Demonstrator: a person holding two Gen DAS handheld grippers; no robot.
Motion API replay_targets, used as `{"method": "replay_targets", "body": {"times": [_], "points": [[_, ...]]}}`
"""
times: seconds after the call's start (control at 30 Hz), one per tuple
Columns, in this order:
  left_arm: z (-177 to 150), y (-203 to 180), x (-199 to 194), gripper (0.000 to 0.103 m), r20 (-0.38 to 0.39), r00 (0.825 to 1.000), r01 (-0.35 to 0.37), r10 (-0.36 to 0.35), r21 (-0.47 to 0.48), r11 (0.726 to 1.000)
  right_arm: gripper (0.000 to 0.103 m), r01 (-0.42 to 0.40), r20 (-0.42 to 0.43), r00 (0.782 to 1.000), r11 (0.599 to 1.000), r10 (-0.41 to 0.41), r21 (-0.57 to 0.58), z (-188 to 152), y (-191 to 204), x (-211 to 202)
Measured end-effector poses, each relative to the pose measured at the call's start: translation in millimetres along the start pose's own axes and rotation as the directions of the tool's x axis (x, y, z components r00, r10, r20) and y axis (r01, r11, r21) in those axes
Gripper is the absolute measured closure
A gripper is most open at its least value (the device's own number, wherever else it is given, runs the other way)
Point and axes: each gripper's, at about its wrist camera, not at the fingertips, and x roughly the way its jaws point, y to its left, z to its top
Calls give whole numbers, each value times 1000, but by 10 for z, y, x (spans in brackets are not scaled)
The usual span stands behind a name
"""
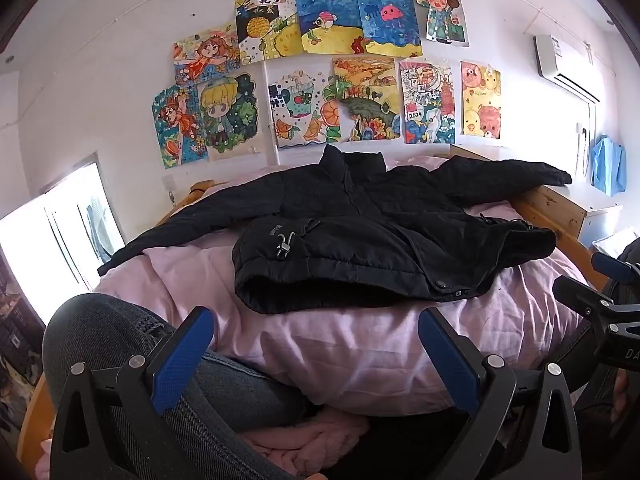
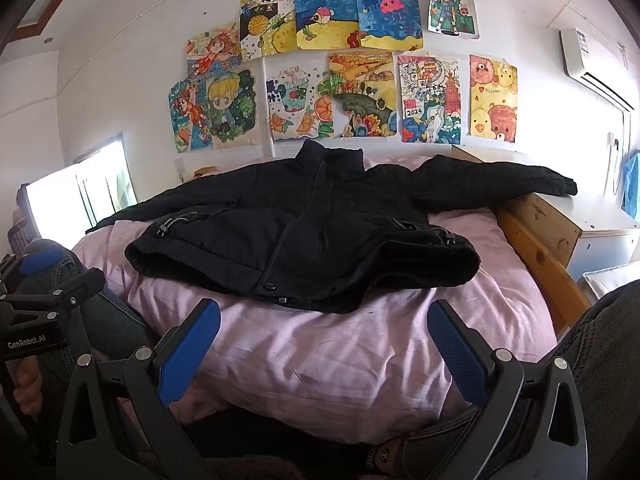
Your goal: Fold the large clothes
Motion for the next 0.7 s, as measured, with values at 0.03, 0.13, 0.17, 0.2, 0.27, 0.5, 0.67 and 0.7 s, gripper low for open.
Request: {"method": "replay_targets", "body": {"times": [0.03, 0.13, 0.17, 0.2, 0.27, 0.5, 0.67, 0.7], "points": [[0, 0, 0, 0, 2, 1000, 1, -1, 1, 1000, 1, 1, 0, 1000, 1000, -1, 0, 0, -3, 0], [-1, 4, 2, 0, 4, 1000, 0, 0, 1, 1000, 1, 0, 0, 1000, 1000, 0, 0, -2, -10, 0], [0, 6, 4, 0, 5, 1000, -1, 1, -1, 1000, 1, 0, 0, 1000, 1000, 0, 0, -2, -13, 1], [0, 7, 5, 0, 5, 1000, -2, 2, -2, 1000, 1, 0, 1, 1000, 1000, 0, 0, -2, -16, 3], [36, -16, 2, 0, 7, 1000, -2, 2, -2, 1000, 1, 0, 1, 1000, 1000, 0, 0, 15, 37, -16], [35, 37, -47, 0, 9, 1000, -7, 7, -8, 1000, 1, 0, 3, 1000, 1000, 0, 0, 13, 31, -17], [78, 75, -81, 0, 11, 1000, -7, 7, -8, 1000, 1, 0, 3, 1000, 1000, 0, 0, 14, 33, -17], [88, 76, -86, 0, 10, 1000, -7, 7, -8, 1000, 1, 0, 3, 1000, 1000, 0, 0, 14, 34, -18]]}}
